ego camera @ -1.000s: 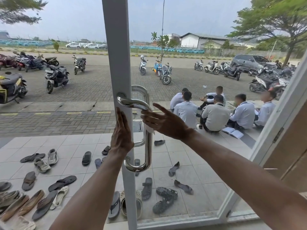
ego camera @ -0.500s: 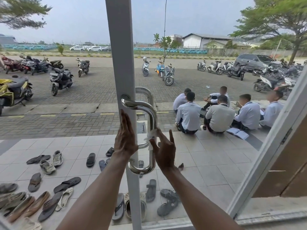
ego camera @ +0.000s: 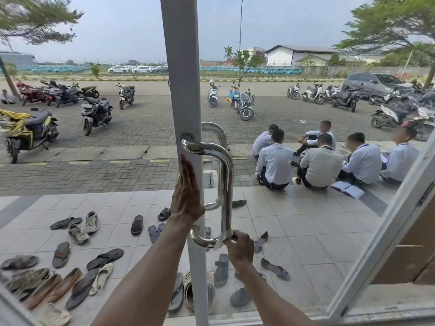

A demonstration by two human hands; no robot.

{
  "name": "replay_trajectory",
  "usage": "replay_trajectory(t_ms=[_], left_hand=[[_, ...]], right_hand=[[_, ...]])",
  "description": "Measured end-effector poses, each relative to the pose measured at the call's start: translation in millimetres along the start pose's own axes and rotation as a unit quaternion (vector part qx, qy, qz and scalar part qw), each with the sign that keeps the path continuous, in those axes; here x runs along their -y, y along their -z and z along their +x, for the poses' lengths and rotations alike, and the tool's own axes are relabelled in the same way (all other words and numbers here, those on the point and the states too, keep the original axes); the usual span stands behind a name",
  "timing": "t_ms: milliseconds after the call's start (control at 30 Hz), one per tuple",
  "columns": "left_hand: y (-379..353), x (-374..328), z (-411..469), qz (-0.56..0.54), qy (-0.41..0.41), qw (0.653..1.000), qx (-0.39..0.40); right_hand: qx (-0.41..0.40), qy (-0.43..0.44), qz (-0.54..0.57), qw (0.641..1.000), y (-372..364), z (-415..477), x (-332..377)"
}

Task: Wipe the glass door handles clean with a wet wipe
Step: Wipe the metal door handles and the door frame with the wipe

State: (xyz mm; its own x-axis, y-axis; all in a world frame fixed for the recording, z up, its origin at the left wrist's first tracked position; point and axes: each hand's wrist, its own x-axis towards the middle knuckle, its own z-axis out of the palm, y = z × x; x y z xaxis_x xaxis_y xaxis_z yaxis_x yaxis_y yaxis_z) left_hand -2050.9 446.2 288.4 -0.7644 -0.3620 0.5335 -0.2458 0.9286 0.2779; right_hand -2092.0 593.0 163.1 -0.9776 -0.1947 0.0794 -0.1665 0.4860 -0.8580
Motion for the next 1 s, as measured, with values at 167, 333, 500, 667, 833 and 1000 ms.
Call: replay_trajectory(t_ms=[167,333,500,667,833,1000], left_hand=[[2,-2,0,-0.003,0.003,1.0,0.007],[3,-3,0,-0.002,0.006,1.0,0.007],[1,-3,0,-0.006,0.004,1.0,0.005],[2,-4,0,-0.009,0.007,1.0,0.002],[3,-2,-1,-0.008,0.002,1.0,0.003],[3,-3,-1,-0.007,0.006,1.0,0.004]], right_hand=[[-0.085,0.117,0.062,0.987,14,13,47],[-0.114,0.115,0.082,0.983,11,9,48],[-0.077,-0.017,0.052,0.996,-14,-2,12],[0.005,-0.14,0.092,0.986,-23,-4,-9],[-0.027,-0.045,0.084,0.995,-7,2,10],[-0.055,0.086,0.095,0.99,17,8,47]])
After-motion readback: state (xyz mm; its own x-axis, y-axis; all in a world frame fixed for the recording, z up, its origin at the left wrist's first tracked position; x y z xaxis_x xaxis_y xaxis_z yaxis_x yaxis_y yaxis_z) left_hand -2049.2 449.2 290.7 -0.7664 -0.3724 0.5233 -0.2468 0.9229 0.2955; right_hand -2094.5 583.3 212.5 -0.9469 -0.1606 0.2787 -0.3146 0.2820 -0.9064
